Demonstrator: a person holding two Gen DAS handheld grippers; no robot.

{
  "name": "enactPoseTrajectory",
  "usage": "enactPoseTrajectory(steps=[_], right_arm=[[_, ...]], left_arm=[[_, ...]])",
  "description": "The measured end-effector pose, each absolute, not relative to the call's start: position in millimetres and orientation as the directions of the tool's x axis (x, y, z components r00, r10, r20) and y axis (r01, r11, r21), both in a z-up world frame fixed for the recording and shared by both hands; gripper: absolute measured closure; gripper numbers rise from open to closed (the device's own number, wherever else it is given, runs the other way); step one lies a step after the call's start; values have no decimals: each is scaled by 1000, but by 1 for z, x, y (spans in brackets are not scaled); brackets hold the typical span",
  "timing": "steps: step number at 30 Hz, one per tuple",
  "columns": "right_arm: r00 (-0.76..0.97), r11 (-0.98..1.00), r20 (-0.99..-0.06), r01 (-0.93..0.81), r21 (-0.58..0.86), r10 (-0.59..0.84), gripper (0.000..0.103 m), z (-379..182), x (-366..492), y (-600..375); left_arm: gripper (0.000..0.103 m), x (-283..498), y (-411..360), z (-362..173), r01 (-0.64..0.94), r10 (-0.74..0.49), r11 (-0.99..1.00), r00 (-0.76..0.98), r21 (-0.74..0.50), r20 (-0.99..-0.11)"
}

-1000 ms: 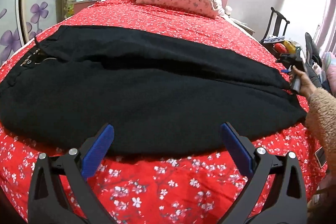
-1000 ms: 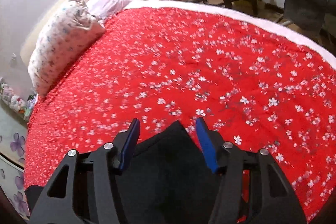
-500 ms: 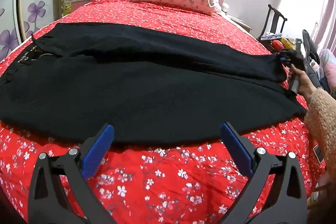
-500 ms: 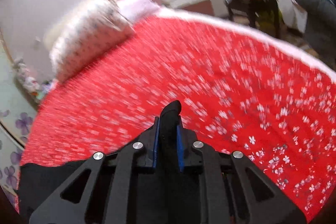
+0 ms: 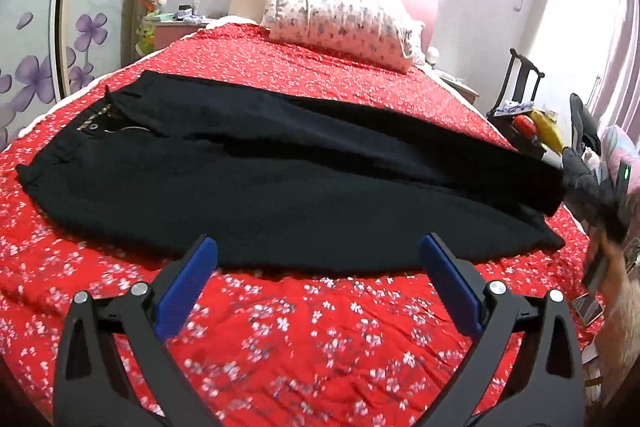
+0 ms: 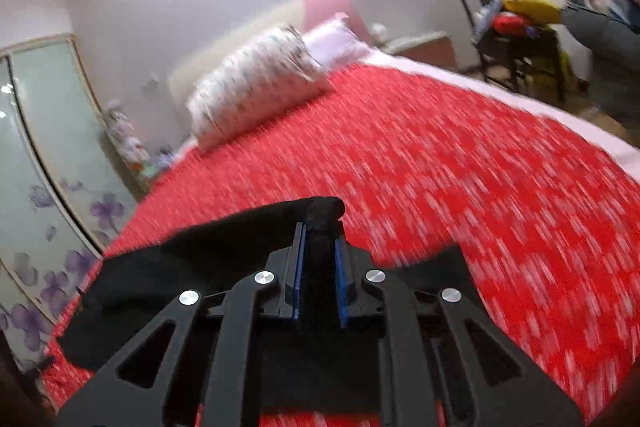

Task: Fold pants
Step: 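Lift the hems with the right tool and carry them toward the waistband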

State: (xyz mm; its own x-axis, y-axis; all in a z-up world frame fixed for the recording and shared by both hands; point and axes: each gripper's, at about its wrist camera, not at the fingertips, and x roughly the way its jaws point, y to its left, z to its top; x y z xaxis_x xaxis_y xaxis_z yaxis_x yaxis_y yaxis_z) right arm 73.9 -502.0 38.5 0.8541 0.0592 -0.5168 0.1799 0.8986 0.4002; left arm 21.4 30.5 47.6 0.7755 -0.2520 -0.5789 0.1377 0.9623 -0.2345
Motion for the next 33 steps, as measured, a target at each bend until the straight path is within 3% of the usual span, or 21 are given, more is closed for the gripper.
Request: enactPoseTrajectory(steps=[3,7,8,11,12,13,15,17,25,27,29,31,33], right_arm=[[754,917,-656,243,315,26,91,14,68,-484],[673,919,-739,267,289,37,89,5,55,-464],[662,903,-747,287,320,55,85,4,54,-469],[698,744,-686,344,572,205,77,7,34,-488],[714,695,-658,348,630,239,71,6,28,-491],[746,586,-598,354,729,293,56,4,23,-498],[778,434,-517,351,830,358,52,2,19,-502],[784,332,-486,374,866,386,52,-4,21,-501],[734,233,-588,540,809,341,53,-31,57,-491],[730,251,-609,555,793,310,59,-35,69,-494],[710,288,-638,571,769,297,98,-37,79,-498],[710,353,-651,556,752,268,98,-23,93,-503],[784,435,-581,454,777,220,98,15,101,-508]], left_arm=[[2,10,36,53,129,-234,967,786,-219,-571],[2,1,41,53,113,-209,974,782,-195,-587],[2,0,41,52,109,-200,976,779,-186,-594],[2,-7,41,40,96,-153,988,761,-123,-631],[2,-8,40,36,95,-146,989,752,-113,-643],[2,-9,42,32,96,-146,989,745,-111,-651],[2,-11,42,24,101,-165,986,724,-133,-670],[2,-13,40,20,108,-185,982,712,-155,-678],[2,-20,39,23,127,-200,979,717,-156,-668],[2,-20,41,25,122,-197,980,719,-158,-666],[2,-20,42,26,118,-192,981,721,-155,-666],[2,-19,43,27,118,-192,981,720,-155,-667],[2,-19,43,28,122,-192,981,722,-151,-664]])
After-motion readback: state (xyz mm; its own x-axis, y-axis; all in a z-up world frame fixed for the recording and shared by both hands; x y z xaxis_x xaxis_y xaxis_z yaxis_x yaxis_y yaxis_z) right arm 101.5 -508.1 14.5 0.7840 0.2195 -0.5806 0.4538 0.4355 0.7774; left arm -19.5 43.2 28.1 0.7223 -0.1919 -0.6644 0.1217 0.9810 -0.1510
